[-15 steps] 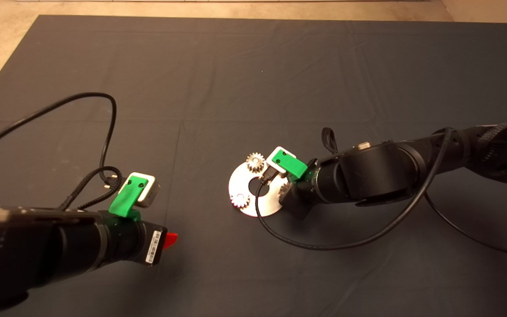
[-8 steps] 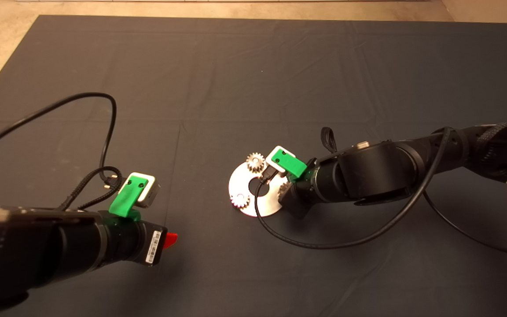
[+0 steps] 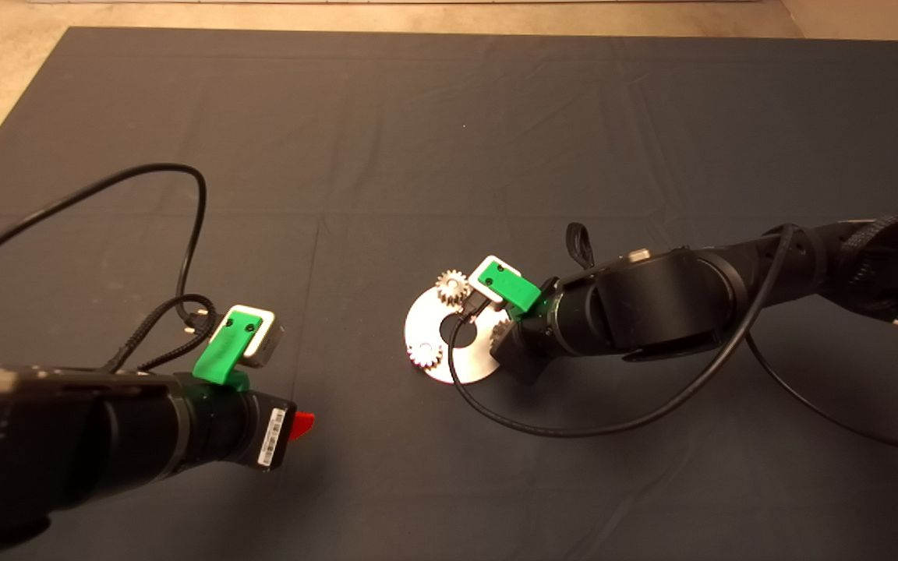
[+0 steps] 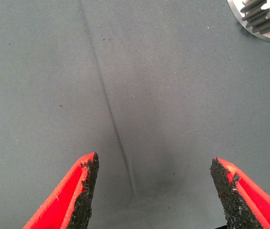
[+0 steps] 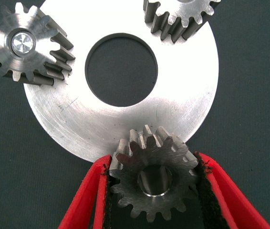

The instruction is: Install three planetary gears onto the carrier pins

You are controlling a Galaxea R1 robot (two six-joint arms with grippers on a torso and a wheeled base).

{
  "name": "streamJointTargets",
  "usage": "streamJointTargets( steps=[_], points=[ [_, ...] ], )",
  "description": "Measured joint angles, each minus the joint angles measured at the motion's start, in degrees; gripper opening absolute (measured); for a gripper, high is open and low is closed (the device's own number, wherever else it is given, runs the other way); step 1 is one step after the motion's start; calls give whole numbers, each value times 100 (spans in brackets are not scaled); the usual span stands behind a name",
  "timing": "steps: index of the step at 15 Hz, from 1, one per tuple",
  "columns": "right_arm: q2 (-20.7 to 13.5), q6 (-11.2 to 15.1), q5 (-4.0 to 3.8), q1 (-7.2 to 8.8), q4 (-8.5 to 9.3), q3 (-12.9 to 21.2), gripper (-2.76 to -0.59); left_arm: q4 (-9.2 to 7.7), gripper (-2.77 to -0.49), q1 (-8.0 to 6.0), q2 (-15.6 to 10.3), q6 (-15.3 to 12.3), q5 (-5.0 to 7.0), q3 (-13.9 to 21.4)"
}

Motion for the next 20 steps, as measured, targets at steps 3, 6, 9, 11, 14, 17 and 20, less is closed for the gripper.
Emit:
streamJointTargets(
  steps=[3, 6, 9, 11, 14, 17, 20],
  points=[
    [31, 0, 49, -28, -33, -78, -239, 0, -162, 0, -1, 0, 3, 0],
    [38, 0, 52, -37, -33, -95, -239, 0, -162, 0, 1, 1, 1, 0],
    [51, 0, 44, -34, -33, -102, -239, 0, -162, 0, 1, 1, 0, 0],
    [51, 0, 44, -37, -33, -102, -239, 0, -162, 0, 1, 0, 1, 0],
    [49, 0, 22, -98, -71, -113, -239, 0, -162, 0, -2, 1, 1, 0],
    [49, 0, 22, -169, -99, -122, -239, 0, -162, 0, -2, 0, 1, 0],
    [49, 0, 35, -211, -102, -146, -239, 0, -162, 0, -2, 0, 1, 0]
  ],
)
